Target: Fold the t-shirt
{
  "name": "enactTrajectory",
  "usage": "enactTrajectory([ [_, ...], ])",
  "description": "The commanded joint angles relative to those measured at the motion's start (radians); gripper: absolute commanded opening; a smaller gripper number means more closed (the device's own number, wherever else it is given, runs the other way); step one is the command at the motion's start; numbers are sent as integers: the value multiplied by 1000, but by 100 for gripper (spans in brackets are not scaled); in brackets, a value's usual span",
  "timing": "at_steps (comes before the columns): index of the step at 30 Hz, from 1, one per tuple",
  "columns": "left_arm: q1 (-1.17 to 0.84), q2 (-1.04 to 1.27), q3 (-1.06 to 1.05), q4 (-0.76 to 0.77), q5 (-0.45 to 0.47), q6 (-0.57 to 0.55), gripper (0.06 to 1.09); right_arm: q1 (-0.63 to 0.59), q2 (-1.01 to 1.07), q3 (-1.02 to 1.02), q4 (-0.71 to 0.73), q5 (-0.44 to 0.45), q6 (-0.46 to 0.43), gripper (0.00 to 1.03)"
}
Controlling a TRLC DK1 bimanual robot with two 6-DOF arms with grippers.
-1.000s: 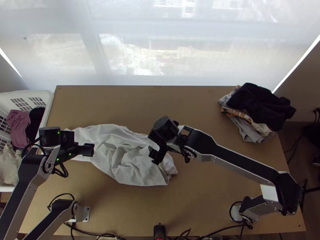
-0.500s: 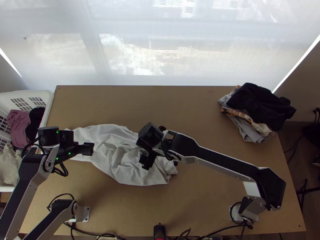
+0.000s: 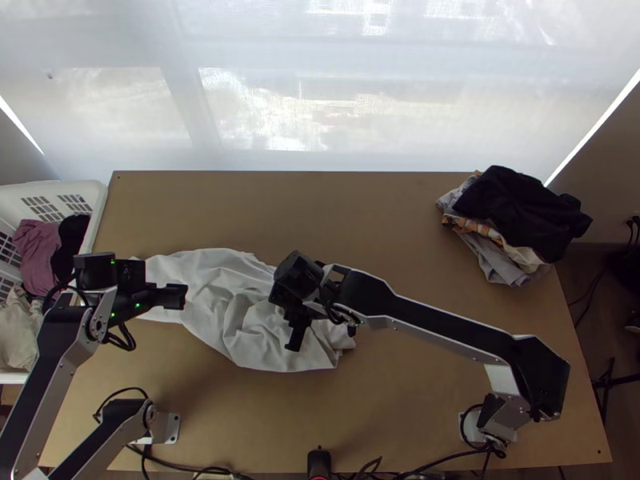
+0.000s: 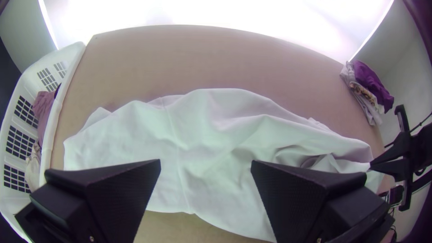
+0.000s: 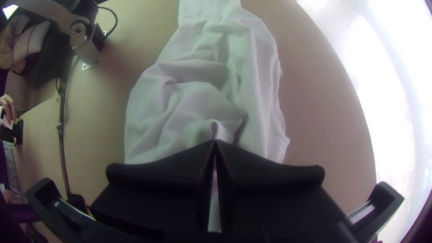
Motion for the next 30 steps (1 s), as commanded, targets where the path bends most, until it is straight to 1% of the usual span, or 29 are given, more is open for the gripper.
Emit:
enactTrajectory([
  [1,3,12,8,3,6,-1,103,-41,-35,34,-3,-9,-16,3],
  [11,3,13,17,3,14,-7,103,-152,-109,131,-30,-8,-25,3],
  [17,3,12,18,3,15,-9,103,-219,-144,246,-50,10,-22,3],
  [24,2,12,35,-3,17,-7,103,-297,-167,441,-73,61,-40,3],
  [30,-9,10,46,-14,17,-9,103,-311,-166,628,-79,145,-108,3],
])
